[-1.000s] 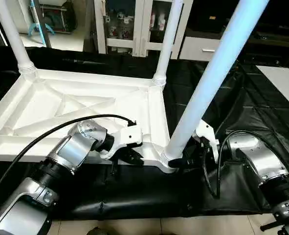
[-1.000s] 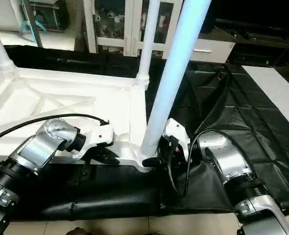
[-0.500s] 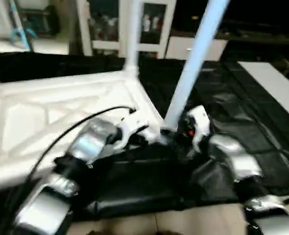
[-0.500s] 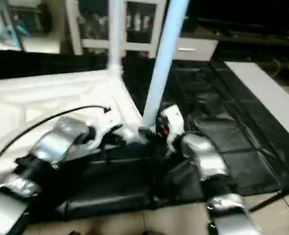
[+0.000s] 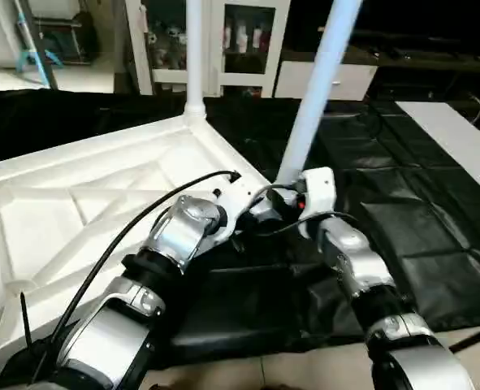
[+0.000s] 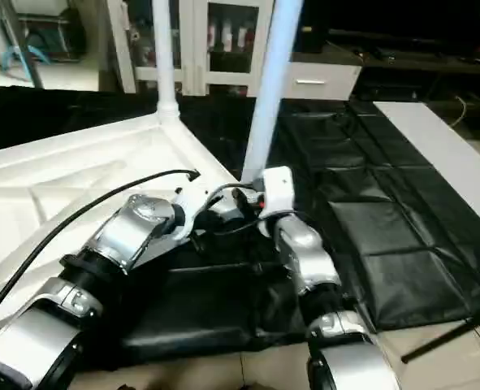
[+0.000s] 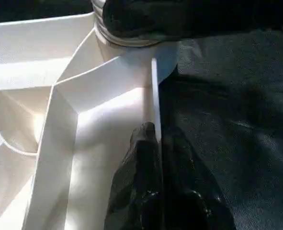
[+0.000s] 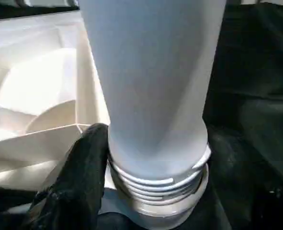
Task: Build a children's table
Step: Insert table leg to table base, then rotate leg to tighten
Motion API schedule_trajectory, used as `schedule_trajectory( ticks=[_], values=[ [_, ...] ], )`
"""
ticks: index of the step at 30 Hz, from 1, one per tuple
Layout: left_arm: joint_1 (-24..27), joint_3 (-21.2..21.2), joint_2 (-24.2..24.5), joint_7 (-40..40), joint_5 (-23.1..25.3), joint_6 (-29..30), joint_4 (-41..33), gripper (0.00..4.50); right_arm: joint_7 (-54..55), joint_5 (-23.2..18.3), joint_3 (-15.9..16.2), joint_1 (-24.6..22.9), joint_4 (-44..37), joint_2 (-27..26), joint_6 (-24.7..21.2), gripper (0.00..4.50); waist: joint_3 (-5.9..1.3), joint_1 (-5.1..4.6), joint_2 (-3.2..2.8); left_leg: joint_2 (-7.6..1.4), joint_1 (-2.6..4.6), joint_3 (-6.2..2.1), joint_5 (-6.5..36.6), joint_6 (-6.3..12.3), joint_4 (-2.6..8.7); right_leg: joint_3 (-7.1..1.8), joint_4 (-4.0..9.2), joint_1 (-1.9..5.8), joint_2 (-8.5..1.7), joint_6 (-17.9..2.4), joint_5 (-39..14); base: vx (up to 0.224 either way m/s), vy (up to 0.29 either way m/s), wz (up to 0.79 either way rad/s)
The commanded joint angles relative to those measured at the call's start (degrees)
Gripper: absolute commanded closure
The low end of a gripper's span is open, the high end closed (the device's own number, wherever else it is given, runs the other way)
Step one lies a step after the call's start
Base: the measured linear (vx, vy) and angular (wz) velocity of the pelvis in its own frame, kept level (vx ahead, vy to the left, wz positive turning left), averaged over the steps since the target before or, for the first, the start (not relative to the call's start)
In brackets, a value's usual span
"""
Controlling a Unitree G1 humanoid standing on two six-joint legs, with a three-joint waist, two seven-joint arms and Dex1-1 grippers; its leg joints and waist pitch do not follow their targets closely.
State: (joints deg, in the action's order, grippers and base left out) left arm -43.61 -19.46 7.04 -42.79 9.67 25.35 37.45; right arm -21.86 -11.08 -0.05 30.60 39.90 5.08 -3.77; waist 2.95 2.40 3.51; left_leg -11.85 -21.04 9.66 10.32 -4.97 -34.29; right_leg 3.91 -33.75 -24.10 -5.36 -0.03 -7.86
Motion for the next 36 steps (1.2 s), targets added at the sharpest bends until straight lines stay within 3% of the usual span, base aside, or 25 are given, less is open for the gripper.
schedule_trajectory(
  ticks=[1, 2, 5, 8, 10, 11, 13, 14, 15, 17, 20, 30, 34, 36],
  values=[
    [-0.87, -1.42, -0.58, -2.15, -1.15, -3.68, -1.4, 4.5, -4.89, -1.32, 1.79, -0.58, -3.52, 0.1, -1.09, 1.02, -4.01, 0.53, -0.22, -0.72, 0.32, 0.12, 18.22, 1.93, 4.67, -1.64, 4.32, 2.69, -2.25, -9.44, -19.35, 0.0, 0.0, 0.0],
    [-0.17, -2.14, 0.37, -4.24, -1.19, -5.26, -1.85, 4.5, -6.65, -1.73, 1.89, -1.73, -5.91, 2.1, -1.85, 0.88, -3.97, 0.61, -0.49, -0.77, 0.37, 0.13, 17.65, 2.0, 4.69, -1.68, 4.15, 2.65, -2.27, -10.05, -18.61, 0.0, 0.0, 0.0],
    [0.82, -2.51, 1.46, -6.48, -1.62, -5.56, -2.87, 4.5, -9.23, -1.89, 2.39, -3.02, -8.41, 4.63, -2.99, 0.59, -3.98, 1.27, -0.39, -0.76, 0.19, 0.39, 15.16, 2.55, 4.57, -1.8, 3.91, 3.1, -2.32, -10.92, -16.7, 0.0, 0.0, 0.0],
    [4.22, -5.15, 6.15, -17.98, -3.76, -10.2, -8.03, 4.5, -18.65, -0.84, 4.66, -6.08, -14.07, 12.57, -4.35, 0.32, -3.94, 1.71, -0.44, -1.04, 0.18, 0.43, 13.75, 3.06, 4.64, -1.91, 3.78, 3.21, -2.4, -11.15, -15.87, 0.0, 0.0, 0.0],
    [5.89, -6.5, 8.96, -23.97, -5.11, -10.65, -11.17, 4.5, -24.53, -1.2, 5.68, -7.8, -17.29, 16.44, -5.04, 0.19, -3.8, 2.15, -0.79, -1.07, 0.5, 0.54, 15.22, 3.18, 4.7, -1.97, 3.86, 2.85, -2.33, -11.16, -17.33, 0.0, 0.0, 0.0],
    [6.76, -7.14, 10.62, -27.18, -5.87, -10.35, -12.76, 4.5, -28.4, -1.5, 6.35, -8.87, -19.31, 18.99, -5.4, 0.13, -3.8, 2.41, -0.73, -1.19, 0.48, 0.43, 15.49, 3.0, 4.78, -1.95, 3.86, 3.04, -2.47, -10.9, -18.08, 0.0, 0.0, 0.0],
    [7.17, -7.38, 11.71, -28.83, -6.19, -10.03, -13.38, 4.5, -31.71, -1.97, 6.79, -9.57, -20.67, 21.05, -5.8, 0.06, -3.54, 3.01, -1.01, -1.53, 1.29, 0.66, 17.48, 2.47, 4.84, -2.21, 4.03, 2.19, -2.33, -11.11, -18.78, 0.0, 0.0, 0.0],
    [7.26, -7.41, 12.15, -29.28, -6.22, -10.12, -13.46, 4.5, -33.09, -2.15, 6.97, -9.79, -21.13, 21.9, -5.9, 0.06, -3.4, 2.8, -0.94, -1.48, 1.18, 0.65, 18.31, 2.31, 4.95, -2.2, 4.01, 2.14, -2.13, -11.3, -18.91, 0.0, 0.0, 0.0],
    [7.38, -7.48, 12.82, -30.04, -6.31, -9.9, -13.68, 4.5, -34.67, -2.2, 7.14, -9.92, -21.68, 22.94, -5.83, 0.06, -3.45, 2.81, -0.82, -1.35, 0.87, 0.5, 18.6, 1.7, 5.02, -2.16, 3.89, 2.54, -2.2, -11.06, -19.56, 0.0, 0.0, 0.0],
    [7.78, -7.59, 14.01, -31.36, -6.58, -9.73, -14.51, 4.5, -37.23, -2.72, 7.94, -10.13, -22.81, 24.66, -6.02, 0.06, -3.4, 2.79, -0.87, -1.36, 0.97, 0.42, 19.24, 1.25, 5.11, -2.19, 3.97, 2.45, -2.23, -10.67, -20.57, 0.0, 0.0, 0.0],
    [8.34, -7.71, 15.41, -32.63, -6.62, -9.91, -15.43, 4.5, -40.99, -3.58, 8.98, -10.11, -23.45, 25.97, -6.83, 0.06, -3.46, 2.85, -0.38, -1.3, 0.65, 0.34, 19.01, 1.42, 5.04, -2.24, 3.99, 2.73, -2.53, -9.96, -21.99, 0.0, 0.0, 0.0],
    [8.68, -7.6, 16.27, -32.2, -6.39, -9.91, -15.75, 4.5, -45.8, -4.16, 9.98, -9.38, -21.29, 25.54, -5.06, 0.06, -3.49, 2.87, -0.14, -1.3, 0.45, 0.25, 17.08, 1.37, 5.01, -2.14, 3.96, 2.7, -2.62, -9.57, -22.54, 0.0, 0.0, 0.0],
    [8.73, -7.84, 16.21, -32.14, -6.4, -9.8, -15.93, 4.5, -47.12, -4.09, 10.5, -9.67, -20.91, 25.2, -4.69, 0.22, -3.54, 2.89, -0.08, -1.26, 0.44, 0.3, 16.56, 1.62, 4.91, -2.13, 3.9, 2.72, -2.61, -9.61, -22.2, 0.0, 0.0, 0.0],
    [8.7, -7.86, 16.13, -32.18, -6.41, -9.77, -15.93, 4.5, -47.31, -4.01, 10.49, -9.6, -20.53, 24.92, -4.27, 0.52, -3.55, 2.86, -0.15, -1.3, 0.43, 0.29, 16.61, 1.58, 4.93, -2.13, 3.9, 2.7, -2.62, -9.81, -21.96, 0.0, 0.0, 0.0]
  ],
)
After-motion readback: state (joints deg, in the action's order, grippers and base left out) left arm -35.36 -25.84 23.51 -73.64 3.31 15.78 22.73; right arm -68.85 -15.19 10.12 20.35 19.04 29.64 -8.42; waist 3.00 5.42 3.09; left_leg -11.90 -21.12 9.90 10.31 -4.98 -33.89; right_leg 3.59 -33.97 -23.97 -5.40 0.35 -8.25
